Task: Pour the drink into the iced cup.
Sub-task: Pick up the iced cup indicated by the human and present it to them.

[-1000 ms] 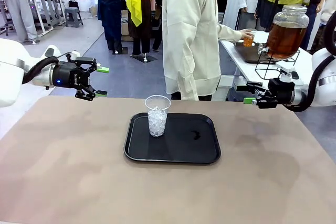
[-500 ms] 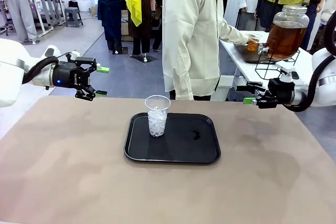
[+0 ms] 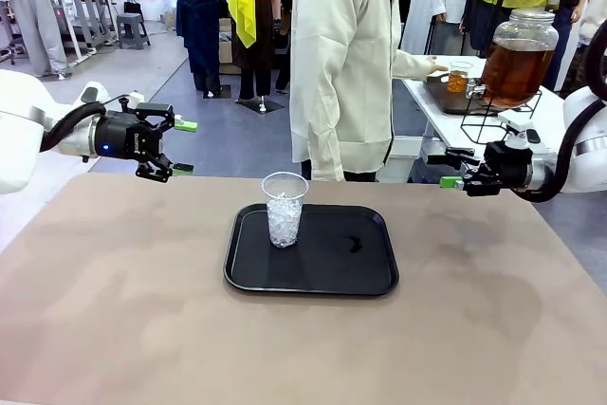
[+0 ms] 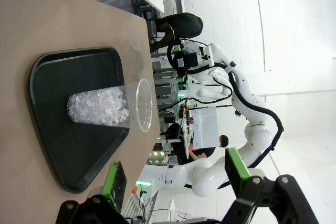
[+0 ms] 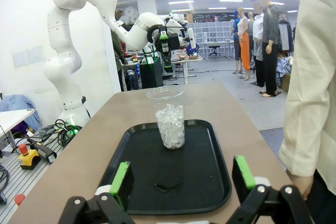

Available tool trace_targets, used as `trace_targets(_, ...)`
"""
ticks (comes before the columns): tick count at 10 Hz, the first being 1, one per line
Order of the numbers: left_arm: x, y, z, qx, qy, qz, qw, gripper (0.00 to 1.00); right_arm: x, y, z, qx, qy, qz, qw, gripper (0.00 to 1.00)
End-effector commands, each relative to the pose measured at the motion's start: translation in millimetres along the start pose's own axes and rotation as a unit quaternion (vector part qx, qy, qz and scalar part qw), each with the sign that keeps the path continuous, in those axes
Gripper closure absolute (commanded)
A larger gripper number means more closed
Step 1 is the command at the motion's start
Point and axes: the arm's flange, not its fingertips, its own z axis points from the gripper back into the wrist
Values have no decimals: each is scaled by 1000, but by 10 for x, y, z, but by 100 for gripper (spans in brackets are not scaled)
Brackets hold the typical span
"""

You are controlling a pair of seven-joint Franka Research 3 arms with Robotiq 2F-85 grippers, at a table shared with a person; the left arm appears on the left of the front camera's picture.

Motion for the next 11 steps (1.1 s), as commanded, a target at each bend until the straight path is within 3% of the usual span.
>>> trace_targets(1, 0, -12, 4, 1, 0, -1, 1000, 0, 40, 3, -17, 0, 1, 3, 1000, 0)
trace_targets(11, 0, -12, 4, 1, 0, -1, 1000, 0, 40, 3, -17, 0, 1, 3, 1000, 0)
